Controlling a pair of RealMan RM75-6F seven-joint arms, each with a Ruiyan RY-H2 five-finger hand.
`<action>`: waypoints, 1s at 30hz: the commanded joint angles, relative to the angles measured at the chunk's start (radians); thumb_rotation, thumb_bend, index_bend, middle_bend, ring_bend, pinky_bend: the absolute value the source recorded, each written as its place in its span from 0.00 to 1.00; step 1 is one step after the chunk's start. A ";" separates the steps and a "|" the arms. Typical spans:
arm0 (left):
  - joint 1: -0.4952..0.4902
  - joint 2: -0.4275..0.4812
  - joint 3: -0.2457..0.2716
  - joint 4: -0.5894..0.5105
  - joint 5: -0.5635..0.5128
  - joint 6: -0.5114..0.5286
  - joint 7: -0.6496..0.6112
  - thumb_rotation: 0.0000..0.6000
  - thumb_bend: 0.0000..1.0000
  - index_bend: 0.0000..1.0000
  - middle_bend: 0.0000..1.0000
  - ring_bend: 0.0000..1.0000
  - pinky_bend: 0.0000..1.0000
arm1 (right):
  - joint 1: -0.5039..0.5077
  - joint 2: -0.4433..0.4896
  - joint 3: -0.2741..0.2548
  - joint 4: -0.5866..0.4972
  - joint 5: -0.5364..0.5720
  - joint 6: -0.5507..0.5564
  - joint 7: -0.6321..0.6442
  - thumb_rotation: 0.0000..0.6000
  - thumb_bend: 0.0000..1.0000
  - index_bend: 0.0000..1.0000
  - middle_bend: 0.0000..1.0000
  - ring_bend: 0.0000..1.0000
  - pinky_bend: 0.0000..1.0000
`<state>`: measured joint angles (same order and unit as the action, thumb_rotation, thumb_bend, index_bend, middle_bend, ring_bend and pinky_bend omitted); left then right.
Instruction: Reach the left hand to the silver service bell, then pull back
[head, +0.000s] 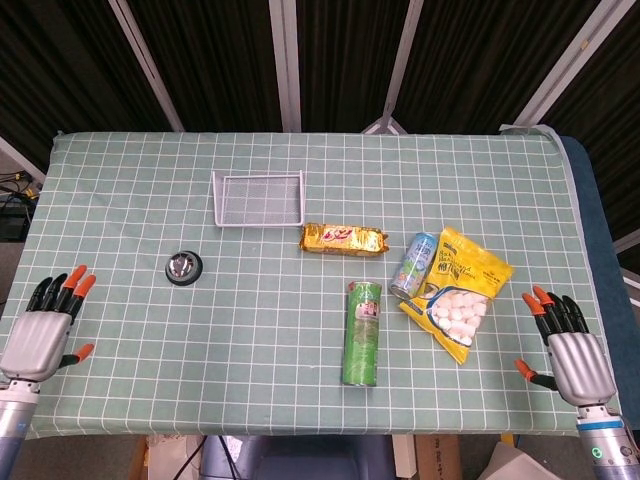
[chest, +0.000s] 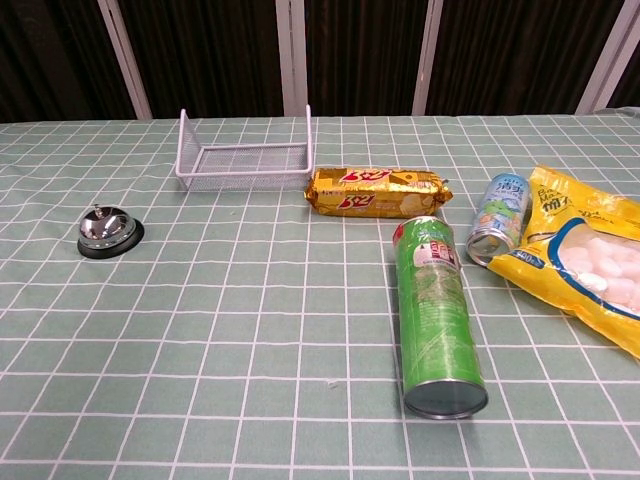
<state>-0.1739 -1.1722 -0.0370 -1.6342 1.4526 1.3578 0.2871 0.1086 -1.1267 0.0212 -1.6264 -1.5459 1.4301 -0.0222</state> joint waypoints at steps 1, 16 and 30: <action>-0.054 -0.007 -0.032 -0.026 -0.032 -0.063 0.049 1.00 0.38 0.00 0.00 0.00 0.00 | -0.001 0.001 0.001 -0.001 0.003 0.001 0.002 1.00 0.25 0.00 0.00 0.00 0.00; -0.255 -0.168 -0.128 0.007 -0.282 -0.263 0.300 1.00 0.58 0.00 0.00 0.00 0.00 | 0.004 0.006 0.001 -0.002 0.008 -0.014 0.013 1.00 0.25 0.00 0.00 0.00 0.00; -0.308 -0.250 -0.115 0.078 -0.390 -0.289 0.381 1.00 0.58 0.00 0.00 0.00 0.00 | 0.005 0.011 -0.002 -0.004 0.003 -0.015 0.028 1.00 0.25 0.00 0.00 0.00 0.00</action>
<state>-0.4772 -1.4166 -0.1553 -1.5640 1.0701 1.0746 0.6647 0.1135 -1.1159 0.0195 -1.6307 -1.5427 1.4149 0.0056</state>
